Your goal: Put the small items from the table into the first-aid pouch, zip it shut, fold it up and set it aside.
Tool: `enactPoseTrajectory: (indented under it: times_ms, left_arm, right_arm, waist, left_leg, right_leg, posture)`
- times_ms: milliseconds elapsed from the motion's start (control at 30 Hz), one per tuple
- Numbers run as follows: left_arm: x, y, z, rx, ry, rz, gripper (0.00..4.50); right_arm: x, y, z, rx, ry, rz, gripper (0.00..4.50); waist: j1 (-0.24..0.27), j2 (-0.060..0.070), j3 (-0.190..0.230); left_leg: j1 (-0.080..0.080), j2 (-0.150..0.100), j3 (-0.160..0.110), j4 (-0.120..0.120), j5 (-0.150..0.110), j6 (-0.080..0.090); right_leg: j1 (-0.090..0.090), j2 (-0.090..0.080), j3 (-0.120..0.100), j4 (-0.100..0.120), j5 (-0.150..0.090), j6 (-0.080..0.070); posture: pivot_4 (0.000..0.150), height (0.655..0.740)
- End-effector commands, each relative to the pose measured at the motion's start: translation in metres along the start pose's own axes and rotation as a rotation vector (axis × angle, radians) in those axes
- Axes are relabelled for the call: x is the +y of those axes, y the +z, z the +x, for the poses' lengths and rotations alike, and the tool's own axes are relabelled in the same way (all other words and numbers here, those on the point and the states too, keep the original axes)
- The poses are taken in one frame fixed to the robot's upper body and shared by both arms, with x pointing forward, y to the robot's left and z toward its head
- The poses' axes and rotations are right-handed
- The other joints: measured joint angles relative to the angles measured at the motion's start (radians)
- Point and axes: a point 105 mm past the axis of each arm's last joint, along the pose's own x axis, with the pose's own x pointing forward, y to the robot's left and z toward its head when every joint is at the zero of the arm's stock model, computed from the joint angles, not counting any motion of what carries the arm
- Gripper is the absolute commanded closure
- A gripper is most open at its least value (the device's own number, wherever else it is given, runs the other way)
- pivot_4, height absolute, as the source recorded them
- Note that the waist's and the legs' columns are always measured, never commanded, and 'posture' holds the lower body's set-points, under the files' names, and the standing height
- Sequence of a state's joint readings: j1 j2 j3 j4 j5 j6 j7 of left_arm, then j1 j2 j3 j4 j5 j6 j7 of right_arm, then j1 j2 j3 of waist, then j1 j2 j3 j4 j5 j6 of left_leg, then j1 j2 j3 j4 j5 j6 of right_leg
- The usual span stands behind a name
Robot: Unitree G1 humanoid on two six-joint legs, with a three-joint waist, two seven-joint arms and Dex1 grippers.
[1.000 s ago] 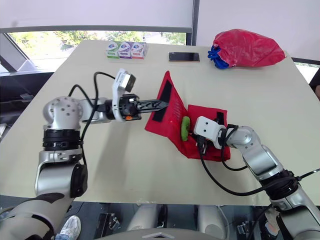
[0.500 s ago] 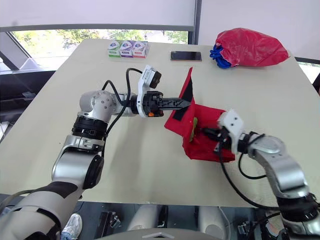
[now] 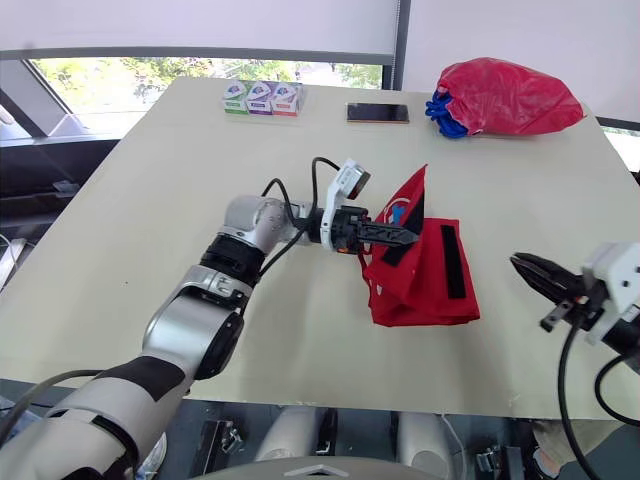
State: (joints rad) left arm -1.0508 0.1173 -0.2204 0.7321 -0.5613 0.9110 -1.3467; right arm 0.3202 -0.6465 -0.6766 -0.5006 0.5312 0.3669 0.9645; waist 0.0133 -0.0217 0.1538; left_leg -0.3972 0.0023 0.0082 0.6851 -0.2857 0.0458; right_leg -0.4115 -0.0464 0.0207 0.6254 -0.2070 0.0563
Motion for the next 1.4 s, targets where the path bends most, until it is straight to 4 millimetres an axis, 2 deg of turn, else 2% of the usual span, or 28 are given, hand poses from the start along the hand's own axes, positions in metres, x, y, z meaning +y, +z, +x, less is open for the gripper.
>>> enactPoseTrajectory:
  times_ms: [33,167,200,233,267,500,733,933,1067,1400]
  left_arm:
    - [-0.001,0.01,0.01,0.002,-0.009,0.052,4.5]
    - [0.005,0.009,0.018,0.006,0.004,0.06,4.5]
    - [0.006,0.01,0.019,0.001,0.01,0.063,4.5]
    - [0.008,0.011,0.02,-0.003,0.019,0.064,3.8]
    - [0.009,0.011,0.021,-0.003,0.028,0.067,3.5]
    - [0.012,0.005,0.027,0.015,0.032,0.062,0.18]
    - [0.024,0.007,0.035,-0.033,0.113,0.123,0.08]
    - [0.022,0.006,0.048,-0.032,0.117,0.289,0.08]
    - [0.021,-0.006,0.059,0.024,0.113,0.455,0.08]
    - [0.034,-0.038,0.076,0.153,0.183,0.843,0.08]
  right_arm:
    - [-0.006,0.011,-0.013,-0.074,-0.015,-0.012,1.7]
    - [-0.007,0.004,-0.022,-0.104,-0.015,0.065,0.18]
    - [-0.006,0.003,-0.022,-0.107,-0.013,0.074,0.18]
    - [-0.004,0.001,-0.022,-0.106,-0.009,0.08,0.0]
    - [-0.002,-0.001,-0.022,-0.103,-0.002,0.084,0.0]
    - [0.002,-0.004,-0.019,-0.105,0.01,0.098,0.0]
    - [0.003,-0.01,-0.021,-0.083,0.011,0.105,0.0]
    - [0.002,-0.01,-0.02,-0.082,0.01,0.103,0.0]
    - [0.003,-0.012,-0.019,-0.08,0.01,0.105,0.0]
    - [0.008,-0.017,-0.017,-0.081,0.012,0.121,0.0]
  waist:
    - [-0.002,0.0,0.0]
    - [-0.002,0.0,0.0]
    - [-0.001,0.0,0.0]
    - [-0.001,0.0,0.0]
    - [-0.001,0.0,0.0]
    - [-0.001,0.0,0.0]
    - [0.001,0.001,0.0]
    - [0.002,0.001,0.0]
    - [0.002,0.002,-0.001]
    - [0.006,0.002,-0.002]
  left_leg:
    - [0.0,0.0,0.0,0.0,0.0,0.0]
    - [0.001,0.0,0.001,0.0,0.0,0.0]
    - [0.001,0.001,0.001,0.0,0.0,0.0]
    - [0.001,0.001,0.001,0.0,0.0,0.0]
    - [0.001,0.001,0.001,0.0,0.0,0.001]
    - [0.001,0.001,0.001,0.0,0.0,0.001]
    - [0.001,0.002,0.001,0.0,0.0,0.001]
    - [0.001,0.002,0.001,0.0,0.0,0.001]
    - [0.001,0.002,0.001,0.0,0.0,0.001]
    - [0.001,0.002,0.001,0.0,-0.001,0.001]
  right_leg:
    - [0.0,0.0,0.0,0.0,0.0,0.0]
    - [0.0,0.0,0.002,0.0,0.0,-0.001]
    - [0.0,0.0,0.002,0.0,0.0,-0.001]
    - [0.0,0.0,0.001,0.0,0.0,-0.001]
    - [0.0,0.0,0.001,0.0,0.0,-0.001]
    - [0.0,0.0,0.001,0.0,0.0,0.0]
    - [0.0,0.0,0.001,0.0,0.0,0.0]
    - [0.0,-0.001,0.002,0.0,0.0,0.0]
    - [0.0,-0.001,0.002,0.0,0.0,0.0]
    - [0.001,-0.001,0.002,0.0,0.0,-0.001]
  posture:
    - [0.15,0.74]
    - [0.15,0.74]
    - [0.15,0.74]
    - [0.15,0.74]
    - [0.15,0.74]
    - [0.15,0.74]
    - [0.15,0.74]
    - [0.15,0.74]
    - [0.15,0.74]
    - [0.15,0.74]
